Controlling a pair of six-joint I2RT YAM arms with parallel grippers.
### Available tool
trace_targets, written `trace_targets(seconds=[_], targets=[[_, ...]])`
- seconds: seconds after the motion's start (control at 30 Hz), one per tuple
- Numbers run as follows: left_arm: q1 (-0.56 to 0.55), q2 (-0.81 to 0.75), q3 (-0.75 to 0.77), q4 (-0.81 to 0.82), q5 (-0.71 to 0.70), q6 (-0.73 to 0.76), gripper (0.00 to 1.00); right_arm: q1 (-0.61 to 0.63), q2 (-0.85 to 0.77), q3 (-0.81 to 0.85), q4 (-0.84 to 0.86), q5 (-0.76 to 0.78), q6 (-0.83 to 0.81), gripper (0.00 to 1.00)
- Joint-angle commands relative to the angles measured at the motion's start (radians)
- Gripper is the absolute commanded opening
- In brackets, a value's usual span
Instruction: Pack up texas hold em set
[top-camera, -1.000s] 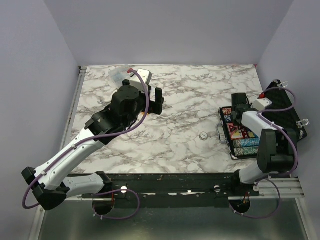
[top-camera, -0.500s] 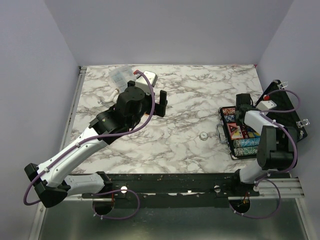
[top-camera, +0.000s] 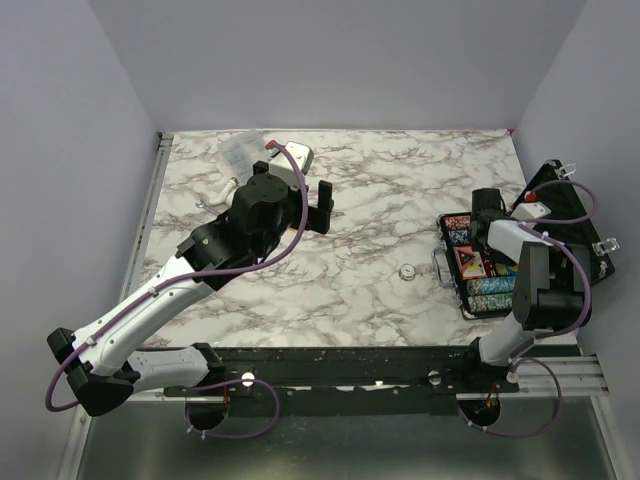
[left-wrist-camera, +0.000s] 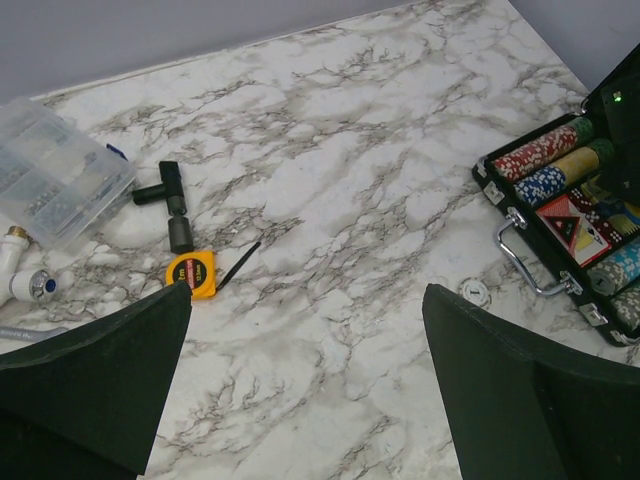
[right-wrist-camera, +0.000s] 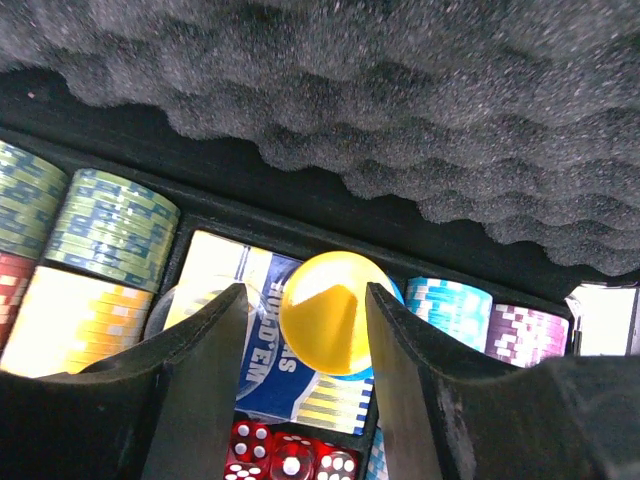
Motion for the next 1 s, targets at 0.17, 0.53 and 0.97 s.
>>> trace_targets(seconds=[0.17,0.53,0.97], targets=[[-0.008,-0.024,0.029,-0.006,-0.028,0.009,0.98,-0.011,0.053,0.031,-0.146,0.084,0.136,0.49],[-0.018,-0.044,0.03,-0.008,-0.031,0.012,0.98,-0.012,-0.039,-0.004,-0.138,0.06,0.12,0.48],[-0.022,-0.045,0.032,-0.007,-0.042,0.024,0.99,-0.002,-0.321,-0.045,0.027,-0.253,-0.109,0.6]])
